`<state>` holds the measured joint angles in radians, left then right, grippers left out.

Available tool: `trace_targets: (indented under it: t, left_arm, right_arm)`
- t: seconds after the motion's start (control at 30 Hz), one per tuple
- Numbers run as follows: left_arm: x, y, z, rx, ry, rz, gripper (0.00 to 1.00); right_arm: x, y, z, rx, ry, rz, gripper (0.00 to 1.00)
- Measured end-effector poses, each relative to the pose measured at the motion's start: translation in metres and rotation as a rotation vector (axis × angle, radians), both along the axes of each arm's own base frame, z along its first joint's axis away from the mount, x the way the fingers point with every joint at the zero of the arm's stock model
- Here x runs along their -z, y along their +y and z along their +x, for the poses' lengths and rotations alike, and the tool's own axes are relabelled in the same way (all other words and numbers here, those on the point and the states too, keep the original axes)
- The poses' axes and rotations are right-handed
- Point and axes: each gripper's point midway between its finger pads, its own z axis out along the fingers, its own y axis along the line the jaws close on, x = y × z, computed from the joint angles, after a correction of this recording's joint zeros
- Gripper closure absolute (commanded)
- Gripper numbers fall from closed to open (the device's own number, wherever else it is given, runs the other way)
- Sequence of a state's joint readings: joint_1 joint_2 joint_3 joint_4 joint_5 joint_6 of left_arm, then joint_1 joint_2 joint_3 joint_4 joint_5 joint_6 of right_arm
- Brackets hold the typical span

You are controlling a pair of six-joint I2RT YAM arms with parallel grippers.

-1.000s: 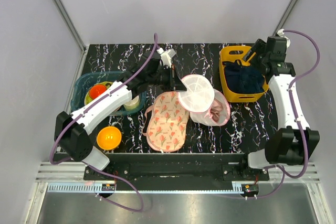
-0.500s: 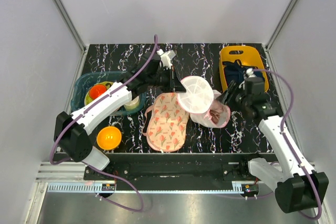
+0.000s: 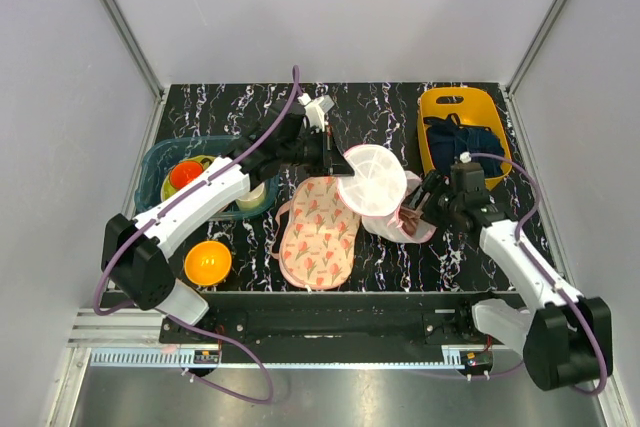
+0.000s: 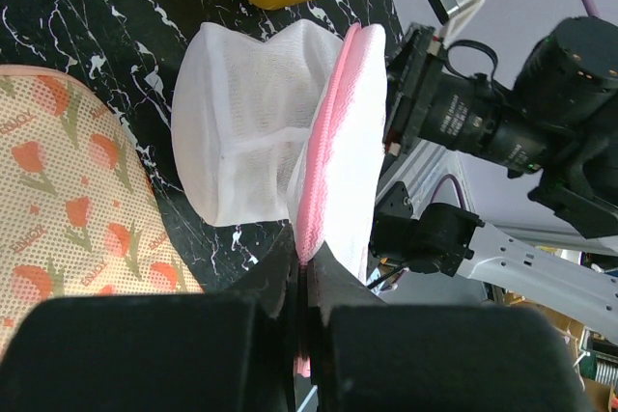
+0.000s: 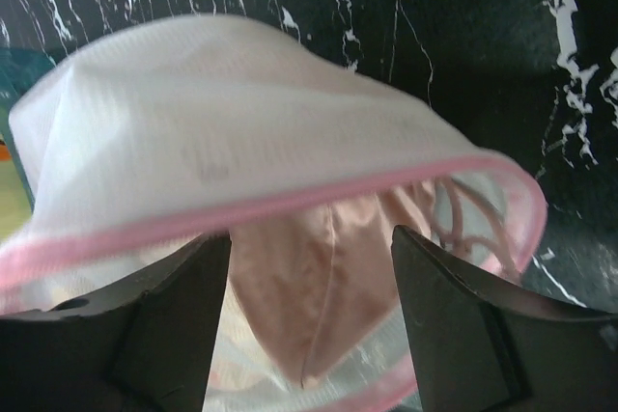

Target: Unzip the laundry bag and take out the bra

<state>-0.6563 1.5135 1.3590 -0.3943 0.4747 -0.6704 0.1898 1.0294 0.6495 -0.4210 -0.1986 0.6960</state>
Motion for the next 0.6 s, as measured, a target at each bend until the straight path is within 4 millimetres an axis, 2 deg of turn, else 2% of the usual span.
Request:
trace_targets:
  t: [0.17,0.27,0.3,0.33,0.4,0.43,0.53,0.6]
  left_arm:
    - [0.0,0.0,0.0,0.001,0.0,0.0,1.0]
    - [0.0,0.0,0.0,0.001,-0.001,0.0,1.0]
    - [0.0,0.0,0.0,0.003,-0.002,0.001,1.0]
    - [0.0,0.0,0.0,0.004,-0.002,0.001,1.0]
    - [0.0,0.0,-0.001,0.01,-0.002,-0.001,1.0]
    - [0.0,-0.001,-0.002,0.014,-0.001,-0.002,1.0]
    - [0.0,-0.001,-0.003,0.02,0.0,-0.005,1.0]
    - [0.0,-0.001,-0.003,0.02,0.001,-0.005,1.0]
  right_arm:
    - [0.018,0.003,0.026,0.087,-0.01,0.049,0.26]
    - [0.032,0.003,0.035,0.155,-0.016,0.092,0.36]
    - [0.035,0.003,0.039,0.182,-0.033,0.115,0.41]
    - [0.039,0.003,0.039,0.199,-0.036,0.126,0.58]
    - [0.045,0.001,0.043,0.245,-0.065,0.153,0.77]
    - [0.047,-0.001,0.045,0.268,-0.078,0.165,0.99]
    - [0.048,-0.005,0.049,0.317,-0.119,0.192,1.0]
    - [0.041,-0.007,0.051,0.334,-0.149,0.199,1.0]
